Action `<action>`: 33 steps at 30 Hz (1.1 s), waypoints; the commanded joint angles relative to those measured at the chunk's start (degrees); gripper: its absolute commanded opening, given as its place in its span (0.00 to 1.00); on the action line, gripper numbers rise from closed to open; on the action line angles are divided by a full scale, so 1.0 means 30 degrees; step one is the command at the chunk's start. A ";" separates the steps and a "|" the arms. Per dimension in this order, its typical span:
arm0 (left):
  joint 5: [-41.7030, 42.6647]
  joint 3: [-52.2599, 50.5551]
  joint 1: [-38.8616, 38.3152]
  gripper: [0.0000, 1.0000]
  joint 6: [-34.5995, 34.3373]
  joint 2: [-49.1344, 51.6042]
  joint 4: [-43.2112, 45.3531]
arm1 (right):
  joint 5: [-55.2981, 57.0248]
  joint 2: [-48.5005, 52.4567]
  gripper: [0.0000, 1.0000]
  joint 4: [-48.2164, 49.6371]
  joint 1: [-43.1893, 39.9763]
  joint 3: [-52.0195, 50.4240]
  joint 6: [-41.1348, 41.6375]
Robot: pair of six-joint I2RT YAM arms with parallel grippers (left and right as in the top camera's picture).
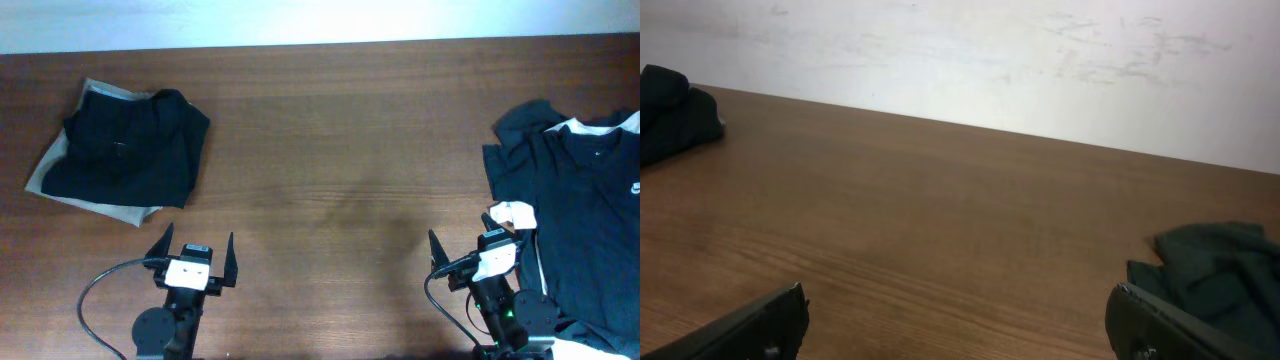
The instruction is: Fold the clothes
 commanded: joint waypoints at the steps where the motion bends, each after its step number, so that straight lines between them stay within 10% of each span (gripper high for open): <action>1: -0.0066 -0.0182 0.0073 0.99 -0.0036 -0.0168 0.0095 | -0.0109 -0.0087 0.99 0.0000 -0.0131 -0.0138 0.0000; 11: 0.0801 0.0648 0.0073 0.99 -0.0678 -0.0153 0.1683 | -0.2069 -0.0066 0.99 -0.0015 -0.0124 0.1020 0.1064; 17: 0.0794 0.6645 0.0095 0.99 -0.0663 0.4503 -0.0794 | -0.0452 0.1894 0.99 -0.5100 -0.0124 0.6921 0.1231; 33: 0.3687 2.5784 0.0080 1.00 -0.0670 2.4633 -1.4637 | 0.3308 2.1959 0.99 -1.4688 -0.0131 2.4319 0.1231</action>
